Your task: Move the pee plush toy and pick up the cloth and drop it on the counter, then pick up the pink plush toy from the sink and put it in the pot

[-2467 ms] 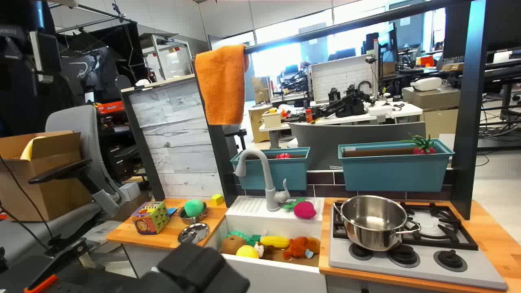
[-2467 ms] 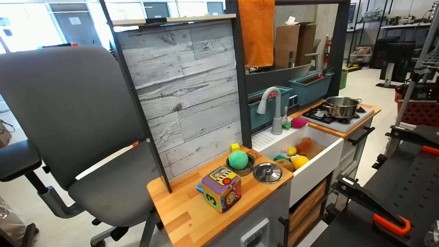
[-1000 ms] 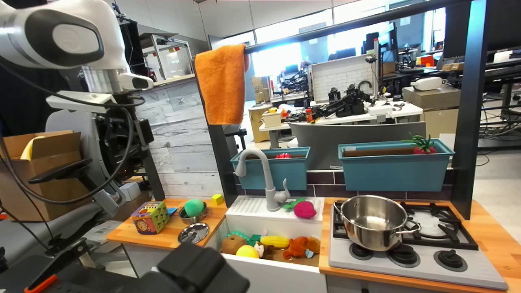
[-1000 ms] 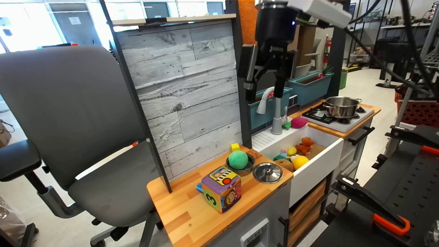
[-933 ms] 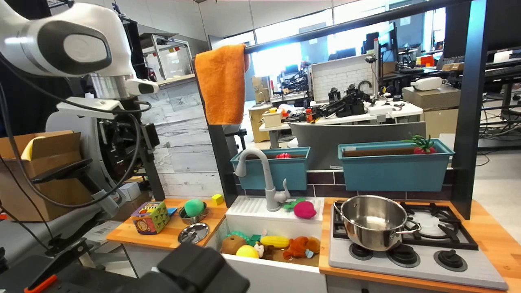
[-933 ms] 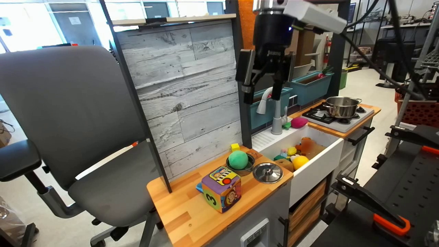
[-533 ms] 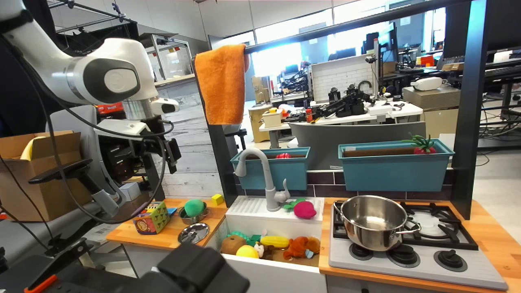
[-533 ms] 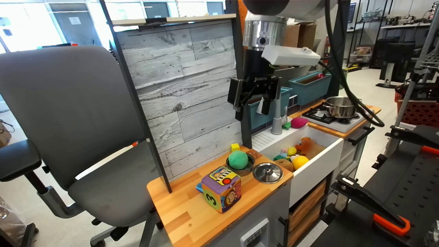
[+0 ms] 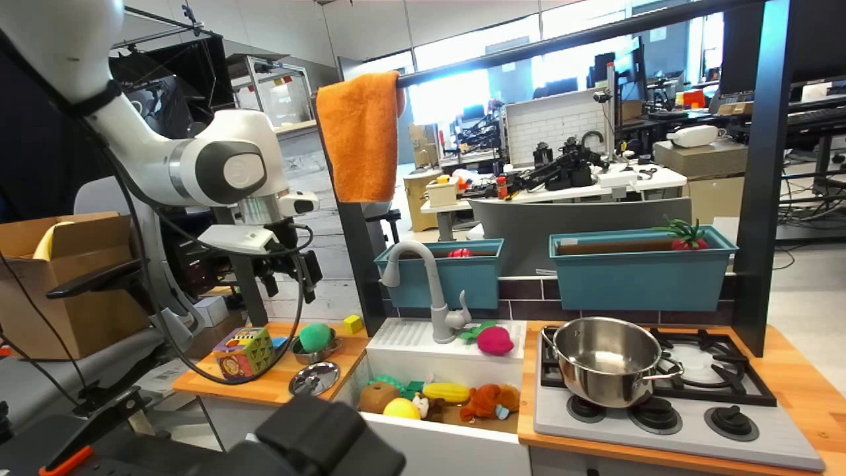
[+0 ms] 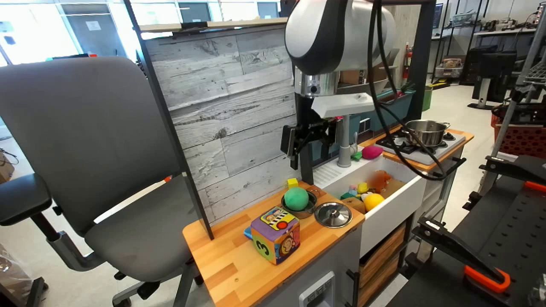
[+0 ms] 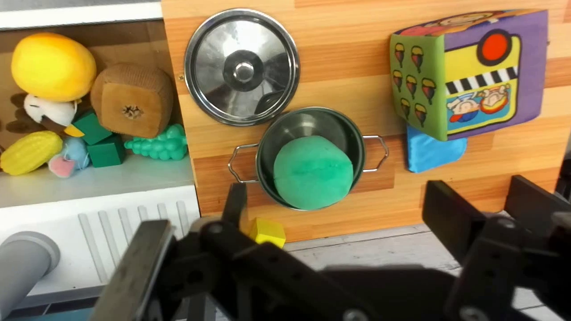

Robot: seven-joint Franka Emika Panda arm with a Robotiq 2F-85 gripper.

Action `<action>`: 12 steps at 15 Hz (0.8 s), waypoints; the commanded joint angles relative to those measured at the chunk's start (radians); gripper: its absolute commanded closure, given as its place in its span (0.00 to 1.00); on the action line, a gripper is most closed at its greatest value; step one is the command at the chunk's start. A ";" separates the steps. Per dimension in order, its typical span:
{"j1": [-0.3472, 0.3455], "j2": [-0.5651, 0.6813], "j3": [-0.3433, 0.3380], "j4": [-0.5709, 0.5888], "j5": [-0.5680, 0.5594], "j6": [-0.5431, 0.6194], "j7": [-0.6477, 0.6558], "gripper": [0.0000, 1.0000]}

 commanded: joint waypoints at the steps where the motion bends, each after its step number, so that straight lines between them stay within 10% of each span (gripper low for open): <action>1: 0.028 0.110 -0.022 0.117 -0.049 -0.015 0.053 0.00; 12: 0.079 0.348 -0.059 0.381 -0.091 -0.064 0.107 0.00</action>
